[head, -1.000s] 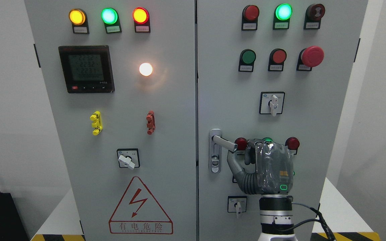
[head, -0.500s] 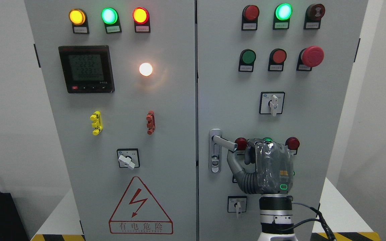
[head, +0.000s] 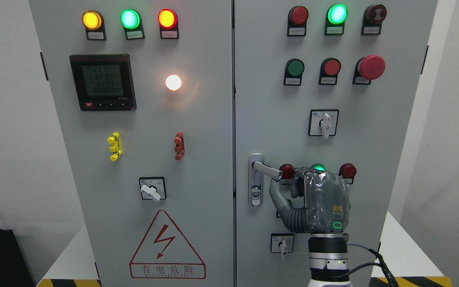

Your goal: Release door handle

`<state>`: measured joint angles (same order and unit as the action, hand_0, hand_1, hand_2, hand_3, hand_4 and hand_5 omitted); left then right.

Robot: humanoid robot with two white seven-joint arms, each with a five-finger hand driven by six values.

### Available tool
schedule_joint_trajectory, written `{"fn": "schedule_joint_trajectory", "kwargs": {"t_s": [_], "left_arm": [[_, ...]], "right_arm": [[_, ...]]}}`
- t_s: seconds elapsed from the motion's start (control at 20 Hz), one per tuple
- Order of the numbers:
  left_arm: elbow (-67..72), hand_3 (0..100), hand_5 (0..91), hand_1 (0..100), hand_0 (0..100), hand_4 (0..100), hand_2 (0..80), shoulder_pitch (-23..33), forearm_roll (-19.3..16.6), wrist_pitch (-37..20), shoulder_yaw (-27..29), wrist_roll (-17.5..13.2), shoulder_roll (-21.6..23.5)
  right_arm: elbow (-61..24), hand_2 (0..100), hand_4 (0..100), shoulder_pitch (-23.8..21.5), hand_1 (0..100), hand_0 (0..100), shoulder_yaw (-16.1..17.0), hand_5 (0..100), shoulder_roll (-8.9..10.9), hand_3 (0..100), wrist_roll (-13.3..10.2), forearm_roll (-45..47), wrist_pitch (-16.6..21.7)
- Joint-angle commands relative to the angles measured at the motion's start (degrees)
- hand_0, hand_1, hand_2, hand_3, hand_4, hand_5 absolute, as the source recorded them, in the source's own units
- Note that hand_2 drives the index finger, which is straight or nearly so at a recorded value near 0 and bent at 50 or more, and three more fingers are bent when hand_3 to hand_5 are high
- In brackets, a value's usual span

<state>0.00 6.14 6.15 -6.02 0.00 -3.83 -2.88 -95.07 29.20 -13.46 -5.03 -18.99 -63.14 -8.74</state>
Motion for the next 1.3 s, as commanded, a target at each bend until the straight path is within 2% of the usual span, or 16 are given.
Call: {"fn": "schedule_joint_trajectory", "kwargs": {"t_s": [0.0,0.2,0.45,0.55,0.65,0.7,0.75,0.8,0.85,0.9,0.95,1.0,1.05,1.1,1.2,1.25], "left_arm": [[1.1,0,0.0,39,12,0,0.0,0.0,0.0,0.0,-0.8,0.0,0.0],[1.1,0,0.0,39,12,0,0.0,0.0,0.0,0.0,-0.8,0.0,0.0],[1.1,0,0.0,39,12,0,0.0,0.0,0.0,0.0,-0.8,0.0,0.0],[1.1,0,0.0,39,12,0,0.0,0.0,0.0,0.0,-0.8,0.0,0.1],[1.1,0,0.0,39,12,0,0.0,0.0,0.0,0.0,-0.8,0.0,0.0],[1.1,0,0.0,39,12,0,0.0,0.0,0.0,0.0,-0.8,0.0,0.1],[1.1,0,0.0,39,12,0,0.0,0.0,0.0,0.0,-0.8,0.0,0.0],[1.1,0,0.0,39,12,0,0.0,0.0,0.0,0.0,-0.8,0.0,0.0],[1.1,0,0.0,39,12,0,0.0,0.0,0.0,0.0,-0.8,0.0,0.0],[1.1,0,0.0,39,12,0,0.0,0.0,0.0,0.0,-0.8,0.0,0.0],[1.1,0,0.0,39,12,0,0.0,0.0,0.0,0.0,-0.8,0.0,0.0],[1.1,0,0.0,39,12,0,0.0,0.0,0.0,0.0,-0.8,0.0,0.0],[1.1,0,0.0,39,12,0,0.0,0.0,0.0,0.0,-0.8,0.0,0.0],[1.1,0,0.0,39,12,0,0.0,0.0,0.0,0.0,-0.8,0.0,0.0],[1.1,0,0.0,39,12,0,0.0,0.0,0.0,0.0,-0.8,0.0,0.1],[1.1,0,0.0,39,12,0,0.0,0.0,0.0,0.0,-0.8,0.0,0.0]], "right_arm": [[0.1,93,100,-0.6,55,47,-0.4,100,0.37,100,-0.1,0.0,0.0],[0.0,93,100,-0.7,55,47,-0.4,100,0.37,100,-0.1,0.0,0.1],[-1.2,93,100,-2.2,55,47,-0.3,100,1.51,100,-2.0,0.0,1.9],[-2.1,93,100,-3.5,56,48,-0.1,100,3.18,100,-3.4,0.0,3.6],[-3.4,91,97,-5.5,56,48,0.3,100,6.42,100,-4.1,0.0,6.4],[-4.2,88,96,-6.5,56,49,0.7,99,8.09,100,-4.2,0.1,7.6],[-4.9,78,92,-7.5,55,50,1.7,96,9.59,100,-4.2,0.1,8.4],[-5.6,76,90,-8.7,55,51,2.9,95,10.56,100,-4.3,0.1,9.5],[-5.9,67,83,-9.8,53,53,4.1,87,11.44,99,-4.6,0.1,11.4],[-6.3,57,72,-10.6,51,55,5.9,73,12.15,81,-5.2,0.1,13.8],[-6.4,53,68,-11.7,50,55,7.7,70,12.59,77,-5.6,0.2,16.3],[-6.4,45,57,-12.7,47,54,9.4,58,12.59,68,-5.8,0.2,18.6],[-6.4,37,45,-13.6,44,54,10.9,43,12.68,54,-5.8,0.2,20.3],[-6.5,34,42,-14.3,43,54,12.1,37,12.68,51,-5.8,0.4,21.6],[-6.8,19,19,-15.4,35,52,13.0,14,13.2,26,-5.7,3.3,23.4],[-7.0,17,17,-15.8,33,50,13.0,12,13.82,24,-5.6,5.3,23.9]]}}
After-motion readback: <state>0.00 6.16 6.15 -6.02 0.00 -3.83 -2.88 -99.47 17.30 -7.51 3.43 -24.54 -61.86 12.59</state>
